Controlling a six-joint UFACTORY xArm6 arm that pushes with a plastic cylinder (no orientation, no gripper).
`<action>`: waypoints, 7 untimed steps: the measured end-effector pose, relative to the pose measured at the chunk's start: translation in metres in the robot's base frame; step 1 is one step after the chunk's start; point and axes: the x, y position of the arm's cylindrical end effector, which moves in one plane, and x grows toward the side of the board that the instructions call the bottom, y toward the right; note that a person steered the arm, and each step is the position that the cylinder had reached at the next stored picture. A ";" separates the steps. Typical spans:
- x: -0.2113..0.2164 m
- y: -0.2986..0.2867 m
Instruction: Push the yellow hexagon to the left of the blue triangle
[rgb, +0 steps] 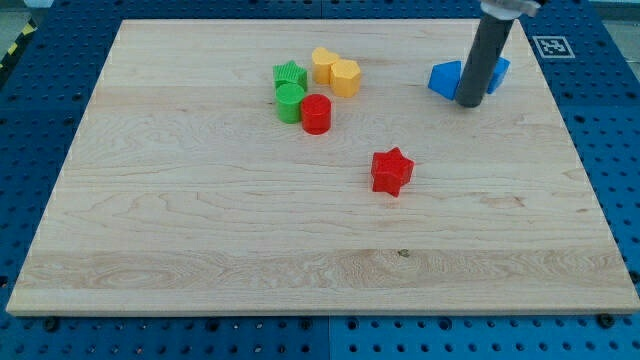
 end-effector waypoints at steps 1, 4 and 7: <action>0.001 -0.042; -0.025 -0.157; -0.060 -0.081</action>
